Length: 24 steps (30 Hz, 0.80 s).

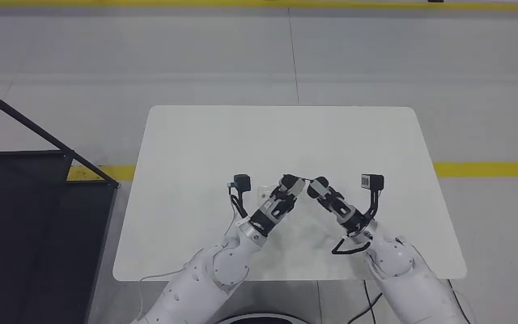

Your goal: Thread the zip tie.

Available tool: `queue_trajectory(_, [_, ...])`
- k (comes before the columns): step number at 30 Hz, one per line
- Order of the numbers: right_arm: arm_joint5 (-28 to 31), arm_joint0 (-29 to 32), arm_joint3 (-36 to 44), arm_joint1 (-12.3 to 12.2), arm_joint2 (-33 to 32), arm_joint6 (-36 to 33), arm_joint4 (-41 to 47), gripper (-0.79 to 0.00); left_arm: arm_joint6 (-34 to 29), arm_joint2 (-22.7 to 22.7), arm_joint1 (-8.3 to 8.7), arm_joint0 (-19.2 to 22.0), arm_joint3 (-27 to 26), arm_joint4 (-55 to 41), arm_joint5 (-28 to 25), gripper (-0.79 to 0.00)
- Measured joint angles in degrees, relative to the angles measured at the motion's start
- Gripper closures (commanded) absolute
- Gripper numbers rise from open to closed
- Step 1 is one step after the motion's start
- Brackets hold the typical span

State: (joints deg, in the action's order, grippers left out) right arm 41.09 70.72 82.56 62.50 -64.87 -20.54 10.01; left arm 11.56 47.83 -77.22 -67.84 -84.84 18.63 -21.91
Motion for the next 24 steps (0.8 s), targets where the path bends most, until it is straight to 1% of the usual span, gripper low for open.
queue_trajectory(2, [0.0,0.04,-0.01,0.08,-0.11,-0.13,-0.11,0.0,-0.14,0.1,-0.19,0.03,0.14,-0.03,-0.03,-0.277])
queue_trajectory(5, [-0.05,0.12,0.02,0.23,-0.21,-0.17,-0.12,0.0,-0.36,0.29,-0.43,0.01,0.35,-0.06,-0.2,-0.243])
queue_trajectory(14, [-0.6,0.07,-0.05,0.65,-0.33,-0.5,-0.63,0.0,-0.84,1.13,-1.05,-0.28,0.69,0.07,-0.3,-0.172])
queue_trajectory(16, [-0.69,0.06,-0.05,0.73,-0.36,-0.54,-0.71,0.0,-0.93,1.33,-1.15,-0.36,0.77,0.14,-0.34,-0.105])
queue_trajectory(18, [-0.73,0.07,-0.05,0.83,-0.4,-0.56,-0.78,0.0,-1.07,1.55,-1.27,-0.44,0.83,0.23,-0.35,0.0])
queue_trajectory(24, [-0.93,0.14,-0.06,1.06,-0.61,-0.82,-1.0,0.0,-1.29,2.18,-1.61,-0.69,0.88,0.53,-0.31,0.0])
